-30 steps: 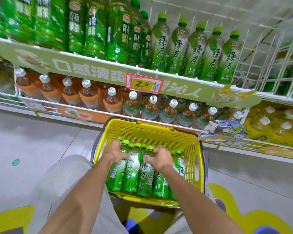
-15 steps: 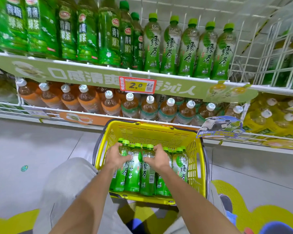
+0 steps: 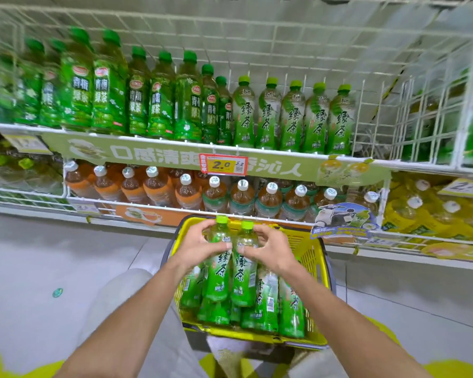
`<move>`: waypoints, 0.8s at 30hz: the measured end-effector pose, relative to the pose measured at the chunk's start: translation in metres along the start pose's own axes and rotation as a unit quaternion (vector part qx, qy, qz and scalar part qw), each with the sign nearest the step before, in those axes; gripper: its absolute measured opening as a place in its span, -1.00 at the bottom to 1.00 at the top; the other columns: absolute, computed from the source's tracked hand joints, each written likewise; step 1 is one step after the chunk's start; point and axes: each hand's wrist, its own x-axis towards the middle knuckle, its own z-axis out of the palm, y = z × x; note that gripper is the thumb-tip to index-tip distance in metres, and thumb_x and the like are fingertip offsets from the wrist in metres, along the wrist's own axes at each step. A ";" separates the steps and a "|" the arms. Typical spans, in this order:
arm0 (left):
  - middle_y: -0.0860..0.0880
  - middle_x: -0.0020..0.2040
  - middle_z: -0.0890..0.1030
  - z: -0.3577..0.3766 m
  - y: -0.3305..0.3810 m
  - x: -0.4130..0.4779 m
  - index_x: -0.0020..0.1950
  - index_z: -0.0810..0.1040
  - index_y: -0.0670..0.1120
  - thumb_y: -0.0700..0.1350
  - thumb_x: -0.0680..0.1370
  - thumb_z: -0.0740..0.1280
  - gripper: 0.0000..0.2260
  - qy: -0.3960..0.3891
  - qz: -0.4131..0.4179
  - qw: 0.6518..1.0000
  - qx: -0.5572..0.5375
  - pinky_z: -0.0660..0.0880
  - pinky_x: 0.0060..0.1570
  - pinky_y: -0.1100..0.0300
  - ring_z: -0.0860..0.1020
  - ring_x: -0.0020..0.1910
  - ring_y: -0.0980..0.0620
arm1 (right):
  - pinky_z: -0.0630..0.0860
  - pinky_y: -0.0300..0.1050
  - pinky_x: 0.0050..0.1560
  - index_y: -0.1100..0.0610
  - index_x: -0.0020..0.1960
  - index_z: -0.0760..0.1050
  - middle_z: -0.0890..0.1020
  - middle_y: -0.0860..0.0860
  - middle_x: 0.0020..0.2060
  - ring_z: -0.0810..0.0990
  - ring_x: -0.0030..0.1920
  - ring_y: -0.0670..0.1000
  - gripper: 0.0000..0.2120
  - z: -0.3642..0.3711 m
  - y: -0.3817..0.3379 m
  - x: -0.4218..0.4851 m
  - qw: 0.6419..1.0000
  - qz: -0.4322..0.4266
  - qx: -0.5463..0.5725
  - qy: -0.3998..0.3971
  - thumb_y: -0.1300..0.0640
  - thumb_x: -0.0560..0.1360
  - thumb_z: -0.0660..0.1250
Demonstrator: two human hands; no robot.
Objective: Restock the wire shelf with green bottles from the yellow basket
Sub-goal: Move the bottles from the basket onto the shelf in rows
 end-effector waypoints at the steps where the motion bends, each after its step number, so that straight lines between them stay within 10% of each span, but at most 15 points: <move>1: -0.02 0.35 0.51 0.000 0.015 -0.001 0.42 0.45 -0.11 -0.06 0.25 0.71 -0.20 0.000 0.021 1.000 -0.007 0.48 0.05 0.34 0.60 0.14 0.20 | 0.41 -0.12 0.40 0.20 0.48 0.41 0.51 0.08 0.40 0.49 0.39 0.06 -0.12 -0.016 -0.010 -0.002 1.000 -0.015 0.019 0.005 -0.03 0.27 0.68; 6: 0.05 0.29 0.59 0.010 0.117 -0.002 0.37 0.51 -0.09 0.15 0.16 0.70 -0.15 -0.007 0.132 0.991 0.021 0.43 0.32 0.13 0.56 0.27 0.06 | 0.47 -0.04 0.40 0.11 0.42 0.50 0.62 -0.02 0.30 0.58 0.31 -0.07 -0.03 -0.110 -0.066 -0.017 0.992 -0.106 0.038 0.049 -0.30 0.13 0.67; 16: 0.08 0.23 0.65 0.089 0.350 0.018 0.34 0.57 -0.03 0.08 0.22 0.68 -0.28 -0.041 0.332 0.942 0.037 0.44 0.38 0.08 0.58 0.23 0.12 | 0.48 -0.44 0.09 0.10 0.33 0.57 0.69 -0.16 0.10 0.64 0.11 -0.27 -0.39 -0.326 -0.165 -0.049 0.959 -0.217 0.002 0.184 0.10 0.32 0.65; 24: 0.02 0.20 0.67 0.173 0.402 0.087 0.30 0.57 -0.02 0.21 0.12 0.69 -0.19 -0.063 0.325 0.943 0.017 0.57 0.23 0.01 0.64 0.18 0.05 | 0.53 0.08 0.33 0.10 0.35 0.52 0.70 0.00 0.13 0.66 0.18 -0.03 -0.35 -0.419 -0.138 -0.007 0.951 -0.209 0.001 0.228 0.23 0.31 0.65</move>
